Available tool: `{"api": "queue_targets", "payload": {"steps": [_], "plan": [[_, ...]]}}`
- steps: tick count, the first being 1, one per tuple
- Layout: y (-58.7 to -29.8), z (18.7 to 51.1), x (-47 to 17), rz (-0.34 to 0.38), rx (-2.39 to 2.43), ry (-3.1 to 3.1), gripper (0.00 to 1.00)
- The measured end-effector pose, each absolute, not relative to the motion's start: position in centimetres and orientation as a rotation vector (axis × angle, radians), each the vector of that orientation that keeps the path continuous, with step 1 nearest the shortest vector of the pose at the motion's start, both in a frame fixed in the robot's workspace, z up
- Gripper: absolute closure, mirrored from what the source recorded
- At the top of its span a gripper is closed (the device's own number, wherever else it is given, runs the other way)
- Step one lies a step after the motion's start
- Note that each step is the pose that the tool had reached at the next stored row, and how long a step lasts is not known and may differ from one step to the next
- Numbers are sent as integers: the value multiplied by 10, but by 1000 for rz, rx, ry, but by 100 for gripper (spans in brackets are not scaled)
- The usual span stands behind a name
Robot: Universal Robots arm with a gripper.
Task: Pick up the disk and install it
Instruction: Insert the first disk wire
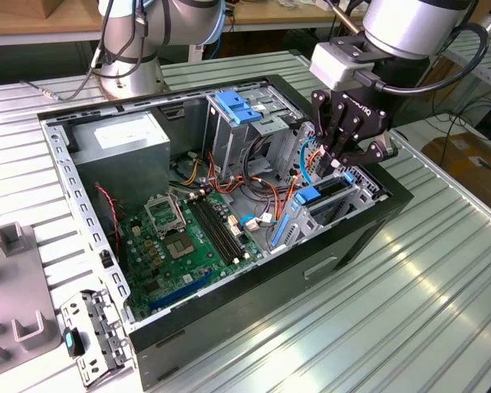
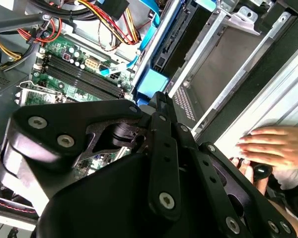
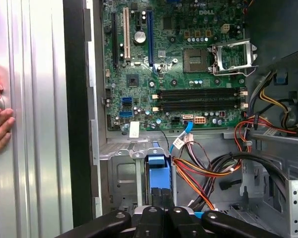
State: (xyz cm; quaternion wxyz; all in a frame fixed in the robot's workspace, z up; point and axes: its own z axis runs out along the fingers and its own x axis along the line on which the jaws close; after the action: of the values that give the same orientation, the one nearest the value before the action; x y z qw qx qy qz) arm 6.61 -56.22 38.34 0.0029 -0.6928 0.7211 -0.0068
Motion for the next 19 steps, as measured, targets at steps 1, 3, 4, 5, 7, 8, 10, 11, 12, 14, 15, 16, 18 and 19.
{"api": "queue_targets", "payload": {"steps": [1,3,4,5,7,8,10,11,12,14,15,16,18,19], "plan": [[-562,383,68,-21,-2173,2261,89],[-562,383,78,-21,-2173,2262,89],[-562,383,84,-20,-2174,2263,89],[-562,383,88,-19,-2175,2264,89],[-562,382,99,-17,-2177,2266,89],[-562,381,107,-14,-2179,2267,89],[-562,380,116,-11,-2180,2269,89],[-562,380,118,-8,-2188,2264,89],[-562,381,118,-8,-2202,2250,89],[-562,384,118,-8,-2231,2221,89],[-562,386,118,-8,-2244,2208,89],[-562,388,118,-8,-2266,2186,89],[-561,388,122,-8,-2276,2175,89],[-560,389,124,-8,-2277,2175,89]]}}
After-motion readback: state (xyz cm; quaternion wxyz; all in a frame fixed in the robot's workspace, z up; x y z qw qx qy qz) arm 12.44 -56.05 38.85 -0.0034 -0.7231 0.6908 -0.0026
